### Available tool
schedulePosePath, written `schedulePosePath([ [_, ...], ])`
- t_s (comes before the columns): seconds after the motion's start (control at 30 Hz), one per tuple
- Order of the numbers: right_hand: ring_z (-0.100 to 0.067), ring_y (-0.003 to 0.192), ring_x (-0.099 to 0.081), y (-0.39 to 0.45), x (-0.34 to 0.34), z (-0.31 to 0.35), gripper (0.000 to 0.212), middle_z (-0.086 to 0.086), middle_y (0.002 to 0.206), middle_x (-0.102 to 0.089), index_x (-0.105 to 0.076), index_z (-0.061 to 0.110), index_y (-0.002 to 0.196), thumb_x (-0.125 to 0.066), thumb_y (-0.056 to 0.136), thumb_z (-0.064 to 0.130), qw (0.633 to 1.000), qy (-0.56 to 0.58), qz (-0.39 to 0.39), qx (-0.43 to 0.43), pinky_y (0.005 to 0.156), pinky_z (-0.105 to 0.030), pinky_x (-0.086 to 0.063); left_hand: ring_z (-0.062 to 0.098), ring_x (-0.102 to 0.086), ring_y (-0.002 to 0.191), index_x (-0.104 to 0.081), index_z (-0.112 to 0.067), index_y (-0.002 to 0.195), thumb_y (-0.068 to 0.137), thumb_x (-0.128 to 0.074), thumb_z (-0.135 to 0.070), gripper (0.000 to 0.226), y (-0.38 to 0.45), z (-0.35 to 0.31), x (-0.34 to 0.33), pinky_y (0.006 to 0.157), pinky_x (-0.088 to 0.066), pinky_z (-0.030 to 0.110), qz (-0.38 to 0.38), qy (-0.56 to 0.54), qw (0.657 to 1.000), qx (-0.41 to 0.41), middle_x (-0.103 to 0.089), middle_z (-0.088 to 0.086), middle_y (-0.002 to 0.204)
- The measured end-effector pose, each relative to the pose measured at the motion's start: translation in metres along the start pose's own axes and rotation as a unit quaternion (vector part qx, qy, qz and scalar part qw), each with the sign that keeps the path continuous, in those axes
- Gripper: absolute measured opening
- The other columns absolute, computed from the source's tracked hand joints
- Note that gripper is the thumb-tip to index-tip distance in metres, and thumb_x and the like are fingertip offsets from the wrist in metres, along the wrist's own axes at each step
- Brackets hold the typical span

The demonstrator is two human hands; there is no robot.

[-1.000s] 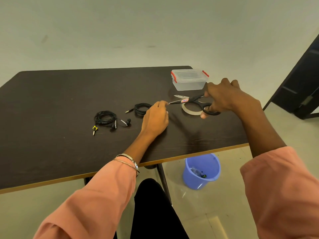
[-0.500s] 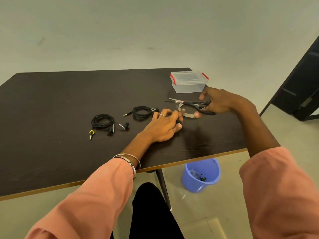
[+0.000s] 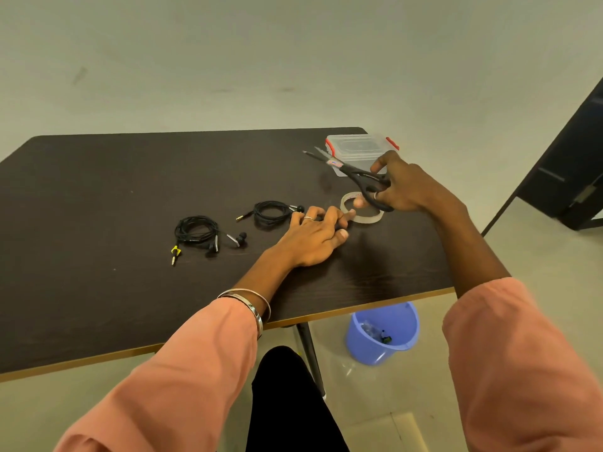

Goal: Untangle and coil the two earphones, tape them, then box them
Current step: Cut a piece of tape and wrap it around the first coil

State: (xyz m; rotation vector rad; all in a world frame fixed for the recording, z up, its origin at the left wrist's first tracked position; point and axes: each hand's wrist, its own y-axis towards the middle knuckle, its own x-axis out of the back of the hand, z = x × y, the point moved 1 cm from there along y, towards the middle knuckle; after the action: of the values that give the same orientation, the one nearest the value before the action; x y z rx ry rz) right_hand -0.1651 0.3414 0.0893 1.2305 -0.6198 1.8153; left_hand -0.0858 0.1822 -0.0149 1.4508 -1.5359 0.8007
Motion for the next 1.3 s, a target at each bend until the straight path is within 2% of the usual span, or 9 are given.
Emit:
schedulePosePath([
  [0.17,-0.029,0.094,-0.056,0.002,-0.004,-0.002,0.054,-0.009,0.099,-0.060,-0.037,0.024,0.114,-0.076,0.078,0.033,0.998,0.037,-0.047,-0.033,0.098,-0.052,-0.041,0.017,-0.028,0.134,-0.034,-0.028,0.115,0.100,-0.032,-0.039,0.018,-0.002,0.002,-0.001,0.103,-0.015,0.045,-0.010,-0.015,1.000,-0.013,-0.048,-0.004,0.141],
  [0.27,-0.030,0.101,-0.055,-0.009,-0.010,-0.021,0.063,-0.005,0.101,-0.056,-0.040,0.024,0.113,-0.080,0.070,0.047,0.989,0.084,-0.072,-0.103,0.098,-0.053,-0.040,0.015,-0.040,0.126,-0.034,-0.027,0.115,0.101,-0.037,-0.028,0.014,-0.007,0.000,0.004,0.099,-0.022,0.043,-0.061,-0.085,0.994,-0.025,-0.056,-0.006,0.135],
  [0.5,-0.040,0.125,-0.042,-0.032,-0.035,-0.057,0.071,-0.019,0.127,-0.055,-0.040,0.012,0.129,-0.076,0.076,0.043,0.950,0.021,-0.142,-0.276,0.101,-0.051,-0.028,0.016,-0.057,0.111,-0.033,-0.037,0.109,0.096,-0.039,-0.027,0.018,-0.013,0.004,0.007,0.099,-0.043,0.048,-0.125,-0.208,0.970,-0.019,-0.058,-0.003,0.130],
  [0.63,-0.043,0.127,-0.041,-0.029,-0.045,-0.055,0.071,-0.024,0.132,-0.049,-0.035,0.006,0.135,-0.074,0.081,0.030,0.943,-0.044,-0.121,-0.306,0.104,-0.053,-0.029,0.015,-0.064,0.092,-0.046,-0.022,0.105,0.098,-0.046,-0.014,0.011,-0.018,0.003,0.008,0.086,-0.051,0.029,-0.174,-0.261,0.950,0.002,-0.064,0.003,0.115],
  [0.73,-0.043,0.121,-0.045,-0.026,-0.046,-0.050,0.054,-0.022,0.128,-0.052,-0.046,0.004,0.128,-0.070,0.084,0.024,0.944,-0.077,-0.089,-0.309,0.102,-0.053,-0.032,0.014,-0.067,0.080,-0.053,-0.016,0.101,0.098,-0.049,-0.014,0.005,-0.026,0.004,0.010,0.072,-0.051,0.015,-0.224,-0.291,0.930,0.025,-0.065,0.005,0.109],
  [0.87,-0.042,0.115,-0.050,-0.026,-0.041,-0.026,0.036,-0.020,0.120,-0.057,-0.054,0.007,0.119,-0.066,0.088,0.020,0.947,-0.153,-0.124,-0.252,0.099,-0.051,-0.033,0.017,-0.068,0.072,-0.057,-0.015,0.095,0.095,-0.055,-0.015,0.003,-0.039,0.007,0.013,0.066,-0.055,0.025,-0.269,-0.355,0.893,0.062,-0.066,0.006,0.103],
  [1.0,-0.025,0.102,-0.060,-0.019,-0.047,0.020,0.036,-0.008,0.106,-0.066,-0.064,0.010,0.108,-0.076,0.080,0.029,0.989,0.086,-0.095,-0.071,0.088,-0.035,-0.047,0.020,-0.068,0.066,-0.062,-0.014,0.091,0.092,-0.061,-0.014,0.002,-0.055,0.013,0.020,0.060,-0.055,0.033,-0.291,-0.418,0.856,0.091,-0.068,0.007,0.093],
  [1.13,-0.018,0.088,-0.067,-0.025,-0.071,0.070,0.039,-0.002,0.098,-0.070,-0.067,0.013,0.106,-0.082,0.071,0.021,0.946,0.311,0.000,0.098,0.080,-0.025,-0.056,0.018,-0.065,0.062,-0.065,-0.012,0.091,0.091,-0.063,-0.017,0.006,-0.074,0.022,0.035,0.053,-0.052,0.029,-0.322,-0.451,0.824,0.117,-0.069,0.005,0.081],
  [1.3,-0.022,0.090,-0.070,-0.015,-0.103,0.106,0.044,-0.009,0.098,-0.072,-0.066,0.008,0.109,-0.083,0.069,0.011,0.894,0.417,0.024,0.160,0.080,-0.036,-0.059,0.013,-0.059,0.054,-0.066,-0.004,0.090,0.086,-0.070,-0.022,0.018,-0.099,0.037,0.060,0.044,-0.045,0.026,-0.360,-0.448,0.801,0.170,-0.066,0.006,0.071],
])
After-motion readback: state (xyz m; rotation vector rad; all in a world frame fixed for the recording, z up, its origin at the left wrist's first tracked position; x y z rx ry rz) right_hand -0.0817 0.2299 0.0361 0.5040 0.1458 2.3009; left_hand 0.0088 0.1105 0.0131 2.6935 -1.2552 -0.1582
